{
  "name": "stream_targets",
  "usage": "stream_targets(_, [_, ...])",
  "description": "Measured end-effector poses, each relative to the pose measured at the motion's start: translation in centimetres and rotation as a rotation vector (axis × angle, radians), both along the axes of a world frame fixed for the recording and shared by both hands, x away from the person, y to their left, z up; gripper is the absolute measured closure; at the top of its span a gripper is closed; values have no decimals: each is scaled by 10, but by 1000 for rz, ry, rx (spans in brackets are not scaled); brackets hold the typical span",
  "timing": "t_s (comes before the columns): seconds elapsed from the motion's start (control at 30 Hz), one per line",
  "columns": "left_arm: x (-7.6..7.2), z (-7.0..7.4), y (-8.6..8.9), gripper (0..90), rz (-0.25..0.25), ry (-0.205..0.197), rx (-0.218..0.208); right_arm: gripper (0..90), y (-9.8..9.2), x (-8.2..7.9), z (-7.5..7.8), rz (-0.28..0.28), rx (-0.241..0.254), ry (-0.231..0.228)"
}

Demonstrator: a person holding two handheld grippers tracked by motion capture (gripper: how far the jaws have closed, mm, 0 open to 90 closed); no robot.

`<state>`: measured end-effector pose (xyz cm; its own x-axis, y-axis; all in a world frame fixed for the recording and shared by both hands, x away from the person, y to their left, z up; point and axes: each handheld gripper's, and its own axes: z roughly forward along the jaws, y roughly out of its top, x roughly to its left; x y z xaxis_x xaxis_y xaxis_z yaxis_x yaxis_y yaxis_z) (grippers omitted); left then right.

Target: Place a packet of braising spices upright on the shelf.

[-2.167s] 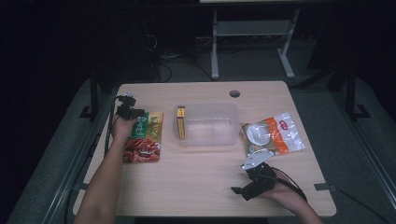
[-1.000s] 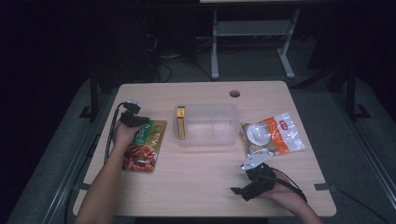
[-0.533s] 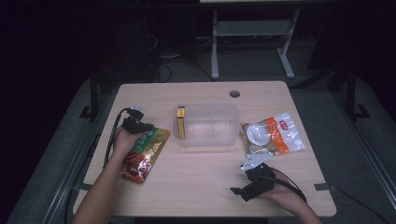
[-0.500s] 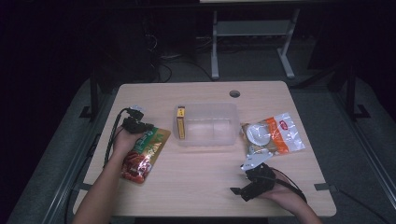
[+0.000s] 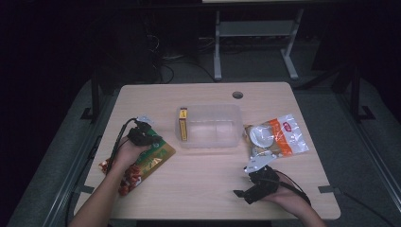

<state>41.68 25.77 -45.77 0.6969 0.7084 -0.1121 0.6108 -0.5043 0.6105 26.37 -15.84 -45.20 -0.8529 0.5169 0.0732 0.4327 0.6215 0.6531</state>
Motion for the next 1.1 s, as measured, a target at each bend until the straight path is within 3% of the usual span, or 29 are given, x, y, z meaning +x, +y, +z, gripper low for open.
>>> stream_targets(0.3, [-24,0,-10,900,-60,14,-14,91,0,-1,1,-1,-4,2])
stream_targets(0.5, [-45,1,-19,900,-149,30,-8,92,0,-1,1,-1,-4,3])
stream_targets(0.9, [-73,0,-34,900,-248,65,-47,91,1,0,0,1,0,1])
stream_targets(1.1, [-88,-1,-51,900,-304,66,-55,91,1,0,0,1,-2,0])
